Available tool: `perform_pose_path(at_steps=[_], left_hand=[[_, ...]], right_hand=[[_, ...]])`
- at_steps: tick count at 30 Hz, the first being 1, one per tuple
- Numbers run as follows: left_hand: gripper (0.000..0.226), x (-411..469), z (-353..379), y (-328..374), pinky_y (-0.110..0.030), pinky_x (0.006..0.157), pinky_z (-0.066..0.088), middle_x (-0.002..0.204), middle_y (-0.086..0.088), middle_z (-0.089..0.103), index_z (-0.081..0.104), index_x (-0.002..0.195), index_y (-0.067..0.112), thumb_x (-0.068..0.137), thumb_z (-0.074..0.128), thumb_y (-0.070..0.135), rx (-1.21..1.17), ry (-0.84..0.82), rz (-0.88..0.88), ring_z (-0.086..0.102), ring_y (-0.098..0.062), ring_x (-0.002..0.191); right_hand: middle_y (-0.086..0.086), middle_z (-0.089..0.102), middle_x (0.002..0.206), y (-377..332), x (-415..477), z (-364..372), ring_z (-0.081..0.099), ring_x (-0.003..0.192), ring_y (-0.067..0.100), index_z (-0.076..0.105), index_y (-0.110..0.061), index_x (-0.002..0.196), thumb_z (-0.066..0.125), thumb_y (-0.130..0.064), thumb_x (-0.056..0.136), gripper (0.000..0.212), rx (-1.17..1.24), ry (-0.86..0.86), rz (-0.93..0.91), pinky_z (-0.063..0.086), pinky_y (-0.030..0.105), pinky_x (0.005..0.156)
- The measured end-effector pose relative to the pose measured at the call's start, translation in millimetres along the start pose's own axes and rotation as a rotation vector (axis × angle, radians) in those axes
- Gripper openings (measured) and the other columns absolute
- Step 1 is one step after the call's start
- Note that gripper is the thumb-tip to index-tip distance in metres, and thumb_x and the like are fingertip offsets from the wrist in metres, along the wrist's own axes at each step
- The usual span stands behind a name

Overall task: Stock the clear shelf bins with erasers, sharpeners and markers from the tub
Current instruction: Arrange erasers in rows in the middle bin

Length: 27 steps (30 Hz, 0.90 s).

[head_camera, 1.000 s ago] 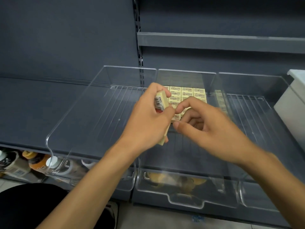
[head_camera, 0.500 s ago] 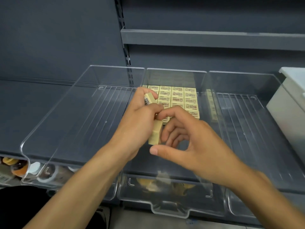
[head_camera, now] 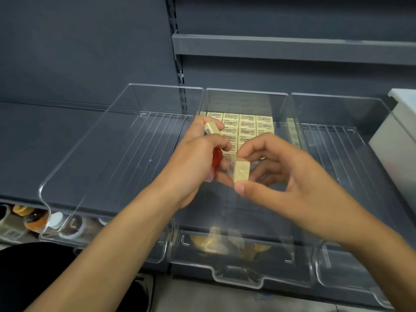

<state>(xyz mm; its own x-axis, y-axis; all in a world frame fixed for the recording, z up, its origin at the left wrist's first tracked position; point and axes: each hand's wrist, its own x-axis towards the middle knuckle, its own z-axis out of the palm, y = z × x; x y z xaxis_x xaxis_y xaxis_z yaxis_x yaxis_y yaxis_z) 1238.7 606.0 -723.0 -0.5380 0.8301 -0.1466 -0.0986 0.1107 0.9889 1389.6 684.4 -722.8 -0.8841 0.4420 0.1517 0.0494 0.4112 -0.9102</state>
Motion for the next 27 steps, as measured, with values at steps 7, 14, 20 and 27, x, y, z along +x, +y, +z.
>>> perform_pose_path(at_steps=[7, 14, 20, 27], left_hand=[[0.014, 3.6, 0.9, -8.5, -0.025, 0.038, 0.032, 0.065, -0.002, 0.047, 0.048, 0.11, 0.021, 0.099, 0.056, 0.015, 0.181, -0.076, 0.126, 0.04, -0.012, 0.046], [0.015, 2.8, 0.5, -7.7, -0.013, 0.041, 0.036, 0.078, -0.003, 0.068, 0.05, 0.099, 0.02, 0.094, 0.064, 0.024, 0.29, -0.087, 0.245, 0.046, -0.001, 0.045], [0.025, 0.7, 0.8, -9.6, -0.02, 0.049, 0.038, 0.062, 0.01, 0.053, 0.051, 0.092, 0.018, 0.088, 0.068, 0.036, 0.387, -0.051, 0.351, 0.043, -0.003, 0.053], [0.026, 0.3, -2.7, -11.0, -0.019, 0.053, 0.037, 0.063, 0.013, 0.048, 0.048, 0.096, 0.019, 0.089, 0.067, 0.035, 0.408, -0.074, 0.352, 0.04, -0.003, 0.055]], right_hand=[[-0.011, 0.045, 0.103, 12.5, 5.9, -6.7, 0.062, 0.08, 0.006, 0.059, -0.03, 0.105, 0.063, -0.028, 0.077, 0.029, -0.403, 0.188, 0.043, 0.054, 0.029, 0.077], [-0.008, 0.051, 0.079, 18.8, 22.4, -7.5, 0.06, 0.078, 0.021, 0.057, -0.019, 0.092, 0.06, -0.034, 0.091, 0.015, -0.856, 0.136, 0.177, 0.037, 0.027, 0.059], [0.011, 0.046, 0.109, 15.5, 53.4, 4.3, 0.053, 0.1, 0.038, 0.048, -0.012, 0.105, 0.051, -0.024, 0.096, 0.016, -0.841, 0.112, 0.388, 0.037, 0.035, 0.071], [0.013, 0.039, 0.118, 28.4, 66.8, 23.8, 0.056, 0.095, 0.037, 0.052, -0.011, 0.113, 0.048, -0.019, 0.096, 0.019, -0.729, 0.156, 0.539, 0.054, 0.047, 0.08]])
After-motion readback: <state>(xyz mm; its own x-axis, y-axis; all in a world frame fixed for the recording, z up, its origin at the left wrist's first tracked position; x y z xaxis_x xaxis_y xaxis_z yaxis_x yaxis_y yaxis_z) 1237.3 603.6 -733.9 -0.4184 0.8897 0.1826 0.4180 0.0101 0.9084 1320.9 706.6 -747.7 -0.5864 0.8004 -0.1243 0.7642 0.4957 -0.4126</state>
